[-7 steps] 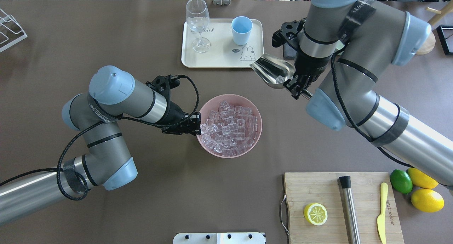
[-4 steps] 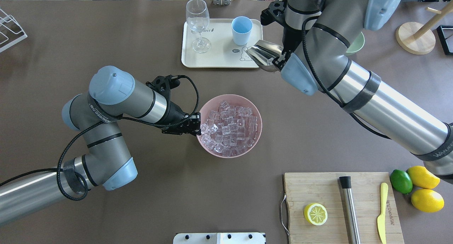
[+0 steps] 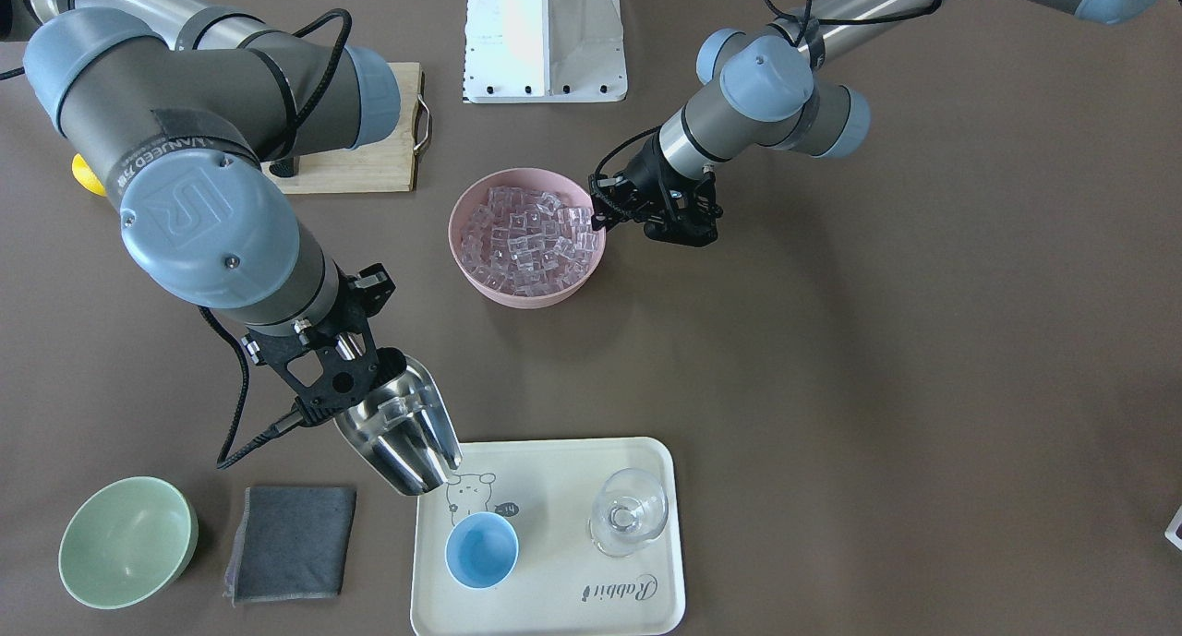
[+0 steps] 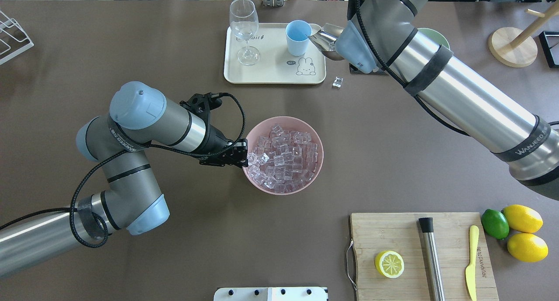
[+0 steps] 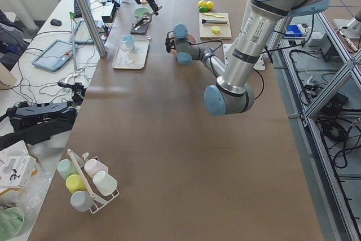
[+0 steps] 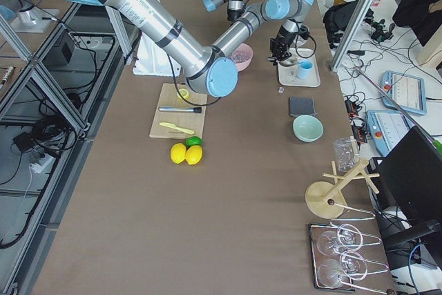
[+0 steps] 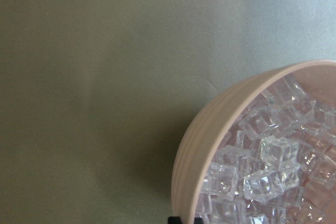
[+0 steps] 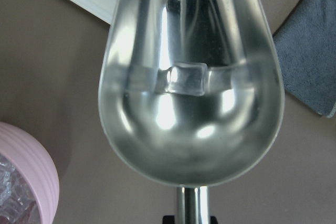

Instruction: Put ice in cup with scoop

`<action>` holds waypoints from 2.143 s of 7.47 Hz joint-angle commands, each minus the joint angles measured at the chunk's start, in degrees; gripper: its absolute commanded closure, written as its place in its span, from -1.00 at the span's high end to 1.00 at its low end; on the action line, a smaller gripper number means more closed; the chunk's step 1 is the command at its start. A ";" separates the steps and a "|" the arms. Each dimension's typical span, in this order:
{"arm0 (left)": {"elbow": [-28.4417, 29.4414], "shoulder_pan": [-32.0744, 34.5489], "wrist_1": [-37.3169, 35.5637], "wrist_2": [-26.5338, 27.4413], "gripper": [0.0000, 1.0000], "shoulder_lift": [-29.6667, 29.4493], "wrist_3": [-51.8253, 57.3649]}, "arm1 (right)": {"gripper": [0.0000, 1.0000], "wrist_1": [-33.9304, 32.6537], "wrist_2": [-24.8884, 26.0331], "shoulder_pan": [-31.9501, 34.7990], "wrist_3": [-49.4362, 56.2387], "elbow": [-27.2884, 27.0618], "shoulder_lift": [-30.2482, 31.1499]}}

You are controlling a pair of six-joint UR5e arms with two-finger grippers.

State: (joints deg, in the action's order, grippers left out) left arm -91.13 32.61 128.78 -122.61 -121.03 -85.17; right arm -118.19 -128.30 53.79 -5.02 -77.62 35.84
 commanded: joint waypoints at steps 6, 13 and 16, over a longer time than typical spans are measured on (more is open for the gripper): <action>-0.01 -0.09 -0.02 0.00 -0.63 0.00 0.00 | -1.00 -0.20 -0.81 -0.09 1.76 17.66 -10.60; -0.10 -0.17 0.07 0.00 -0.63 0.00 0.00 | -1.00 -5.56 -2.04 0.00 7.65 25.25 -15.71; -0.53 -0.09 -0.02 0.00 -0.63 0.61 0.00 | -1.00 -8.09 -2.21 2.97 6.96 12.39 -10.47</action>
State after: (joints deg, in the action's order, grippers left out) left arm -91.36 32.50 128.84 -122.61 -120.91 -85.20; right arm -123.94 -130.36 54.66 2.48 -56.59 21.56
